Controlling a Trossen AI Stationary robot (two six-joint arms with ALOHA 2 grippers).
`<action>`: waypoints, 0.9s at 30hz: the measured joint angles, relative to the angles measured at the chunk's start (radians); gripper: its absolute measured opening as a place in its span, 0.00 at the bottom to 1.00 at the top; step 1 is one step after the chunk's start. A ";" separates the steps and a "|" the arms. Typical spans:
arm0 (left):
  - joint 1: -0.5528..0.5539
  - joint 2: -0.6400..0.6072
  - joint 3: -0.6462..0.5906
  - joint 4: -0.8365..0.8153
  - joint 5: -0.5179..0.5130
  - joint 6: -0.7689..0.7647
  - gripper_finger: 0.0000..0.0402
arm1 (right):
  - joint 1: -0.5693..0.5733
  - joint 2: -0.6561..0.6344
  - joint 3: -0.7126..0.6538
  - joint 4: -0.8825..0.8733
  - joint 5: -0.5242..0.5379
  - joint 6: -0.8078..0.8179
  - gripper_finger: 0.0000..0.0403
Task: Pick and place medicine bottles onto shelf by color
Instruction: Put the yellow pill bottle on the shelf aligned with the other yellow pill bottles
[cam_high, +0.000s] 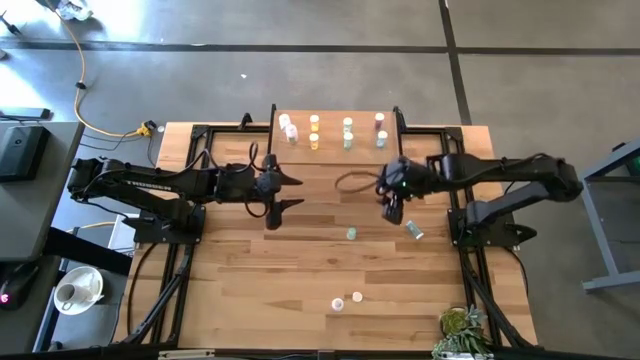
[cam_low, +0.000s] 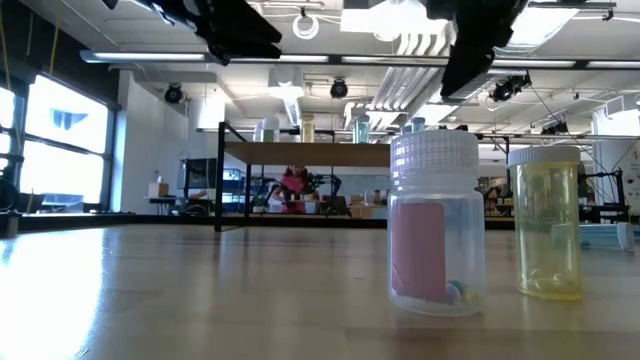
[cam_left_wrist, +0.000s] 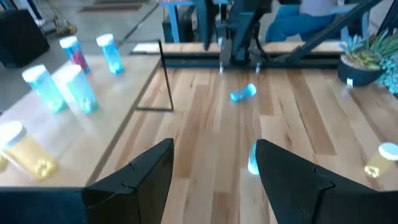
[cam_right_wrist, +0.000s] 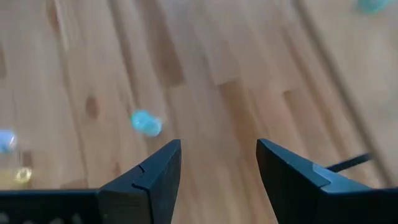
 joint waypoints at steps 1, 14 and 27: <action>0.000 0.000 0.000 -0.013 0.000 -0.008 0.54 | 0.015 -0.001 -0.016 0.010 0.000 0.006 0.50; -0.018 0.009 -0.014 -0.140 0.000 -0.119 0.54 | 0.188 -0.002 -0.207 0.190 0.001 0.068 0.50; -0.124 0.086 -0.014 -0.231 -0.119 -0.184 0.54 | 0.310 -0.002 -0.340 0.405 0.034 0.165 0.50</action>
